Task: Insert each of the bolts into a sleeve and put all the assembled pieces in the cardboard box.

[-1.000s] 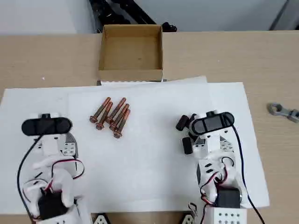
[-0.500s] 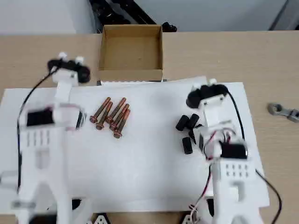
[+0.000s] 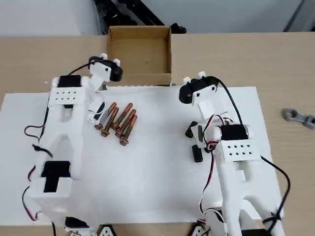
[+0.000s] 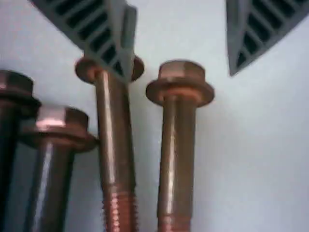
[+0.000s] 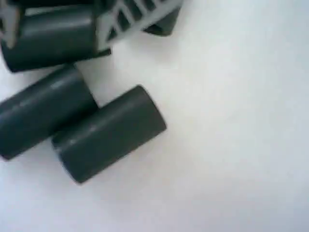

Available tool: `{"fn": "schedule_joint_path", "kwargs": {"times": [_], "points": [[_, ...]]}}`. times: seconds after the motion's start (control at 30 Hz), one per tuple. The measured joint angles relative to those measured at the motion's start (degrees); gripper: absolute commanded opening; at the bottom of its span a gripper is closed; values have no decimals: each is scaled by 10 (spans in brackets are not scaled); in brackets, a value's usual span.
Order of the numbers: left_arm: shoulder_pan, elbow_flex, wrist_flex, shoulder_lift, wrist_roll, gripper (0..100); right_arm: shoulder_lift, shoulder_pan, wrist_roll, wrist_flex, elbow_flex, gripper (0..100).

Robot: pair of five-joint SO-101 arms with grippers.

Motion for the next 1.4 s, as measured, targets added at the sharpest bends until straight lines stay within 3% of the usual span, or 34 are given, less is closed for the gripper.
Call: {"fn": "schedule_joint_path", "kwargs": {"times": [0.57, 0.73, 1.2, 1.3, 1.4], "points": [[1, -38, -62, 125, -1, 133, 0, -1, -18, 0, 0, 61], [5, -42, -62, 139, 0, 2, 0, -1, -18, 0, 0, 58], [10, -43, -52, 149, 4, 6, 0, -1, -18, 0, 0, 58], [10, -47, -28, 119, 37, 6, 0, -1, -18, 0, 0, 58], [-11, -45, 17, 63, 121, 6, 0, -2, -18, 0, 0, 58]]}}
